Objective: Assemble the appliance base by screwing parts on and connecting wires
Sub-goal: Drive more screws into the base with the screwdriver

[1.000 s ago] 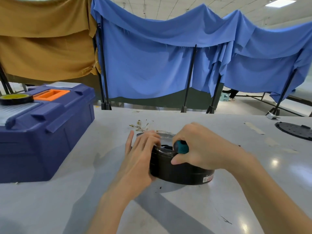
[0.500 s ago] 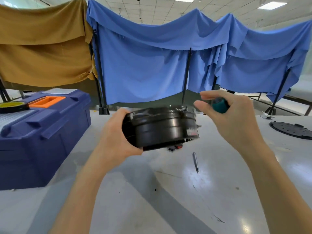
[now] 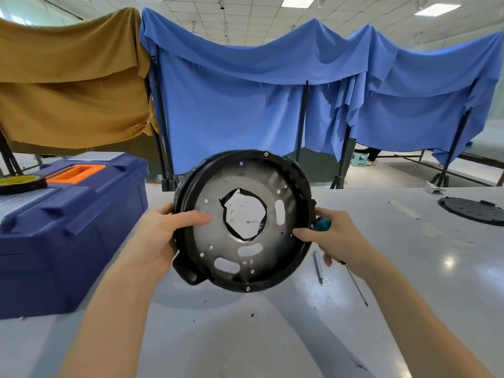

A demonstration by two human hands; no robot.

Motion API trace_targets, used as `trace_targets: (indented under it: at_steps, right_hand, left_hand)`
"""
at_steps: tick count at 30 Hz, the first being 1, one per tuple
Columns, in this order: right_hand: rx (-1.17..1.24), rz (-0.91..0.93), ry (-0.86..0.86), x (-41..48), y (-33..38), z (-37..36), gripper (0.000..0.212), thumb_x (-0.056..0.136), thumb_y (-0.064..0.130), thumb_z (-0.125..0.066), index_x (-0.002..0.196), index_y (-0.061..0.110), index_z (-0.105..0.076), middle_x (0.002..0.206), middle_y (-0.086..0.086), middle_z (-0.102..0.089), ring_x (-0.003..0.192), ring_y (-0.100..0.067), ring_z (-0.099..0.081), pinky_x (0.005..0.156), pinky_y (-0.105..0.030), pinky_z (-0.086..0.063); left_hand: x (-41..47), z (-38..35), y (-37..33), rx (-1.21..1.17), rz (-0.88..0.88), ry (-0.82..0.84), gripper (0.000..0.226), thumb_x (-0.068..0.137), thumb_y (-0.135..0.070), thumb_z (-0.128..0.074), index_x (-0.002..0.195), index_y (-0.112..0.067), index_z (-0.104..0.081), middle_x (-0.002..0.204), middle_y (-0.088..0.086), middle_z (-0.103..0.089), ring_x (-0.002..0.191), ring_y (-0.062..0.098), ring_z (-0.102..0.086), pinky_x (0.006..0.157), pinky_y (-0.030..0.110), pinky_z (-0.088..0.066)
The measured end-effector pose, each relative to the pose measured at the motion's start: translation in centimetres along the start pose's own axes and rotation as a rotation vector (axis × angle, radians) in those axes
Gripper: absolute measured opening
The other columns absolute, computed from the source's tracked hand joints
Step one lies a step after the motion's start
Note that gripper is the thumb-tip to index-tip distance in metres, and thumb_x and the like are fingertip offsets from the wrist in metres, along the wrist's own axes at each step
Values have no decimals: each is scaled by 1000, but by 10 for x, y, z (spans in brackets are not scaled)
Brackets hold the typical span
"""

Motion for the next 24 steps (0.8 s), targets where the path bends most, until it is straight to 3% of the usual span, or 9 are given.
trace_targets:
  at_steps: [4, 7, 9, 13, 16, 18, 21, 24]
  right_hand:
    - [-96, -92, 40, -2, -5, -10, 9, 79, 11, -73, 88, 8, -73, 57, -6, -47, 40, -13, -38, 40, -26, -42]
    - [-179, -131, 49, -4, -8, -14, 22, 80, 9, -69, 79, -12, -63, 45, 0, -40, 35, -17, -33, 37, -24, -36]
    - [-226, -149, 69, -4, -10, -17, 25, 81, 8, -66, 65, -6, -51, 36, 5, -36, 31, -19, -31, 36, -23, -32]
    - [-309, -197, 118, -3, -13, -22, 28, 81, 12, -64, 67, 8, -40, 32, 4, -45, 31, -19, -32, 34, -19, -27]
    - [-346, -232, 194, -6, -15, -26, 31, 80, 11, -63, 66, 10, -35, 39, -6, -56, 32, -18, -28, 35, -19, -28]
    - [-355, -246, 199, -6, -19, -28, 35, 78, 10, -64, 67, 12, -31, 39, -7, -47, 33, -18, -27, 36, -21, -28]
    - [-362, -257, 196, -6, -23, -31, 39, 77, 10, -66, 68, 14, -29, 43, -2, -32, 37, -18, -24, 38, -22, -28]
    - [-393, -262, 252, -9, -25, -37, 41, 77, 13, -66, 67, 15, -27, 43, 0, -31, 33, -15, -21, 37, -20, -26]
  left_hand:
    - [0, 8, 22, 25, 186, -37, 57, 36, -15, -82, 90, -4, -70, 75, 10, -65, 61, 23, -65, 62, 37, -55]
    - [-1, 12, 38, 22, 299, -44, 53, 37, -16, -83, 87, -12, -70, 73, 6, -59, 67, 24, -58, 69, 52, -57]
    - [-1, 18, 49, 32, 372, -59, 53, 38, -18, -84, 89, -14, -70, 80, 6, -59, 76, 27, -56, 83, 59, -53]
    - [-2, 24, 64, 96, 501, -66, 59, 39, -29, -87, 94, -13, -71, 91, 13, -57, 80, 30, -53, 83, 46, -53]
    - [1, 28, 67, 176, 500, -100, 43, 50, -27, -86, 87, -12, -68, 76, 9, -60, 68, 26, -54, 65, 33, -51]
    - [4, 31, 69, 247, 462, -131, 35, 58, -25, -83, 87, -10, -68, 71, 6, -60, 63, 22, -54, 54, 29, -45]
    - [5, 32, 77, 312, 441, -160, 35, 58, -24, -82, 83, -9, -63, 75, 8, -55, 65, 23, -51, 55, 29, -41]
    - [6, 33, 82, 407, 400, -195, 18, 70, -18, -75, 71, -10, -58, 70, 8, -47, 64, 23, -44, 61, 30, -37]
Point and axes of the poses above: each hand's wrist, its own x-axis towards the middle knuckle, its own z-axis out of the back of the hand, y = z × x, the point moved 4 cm from there along x, towards the middle knuckle
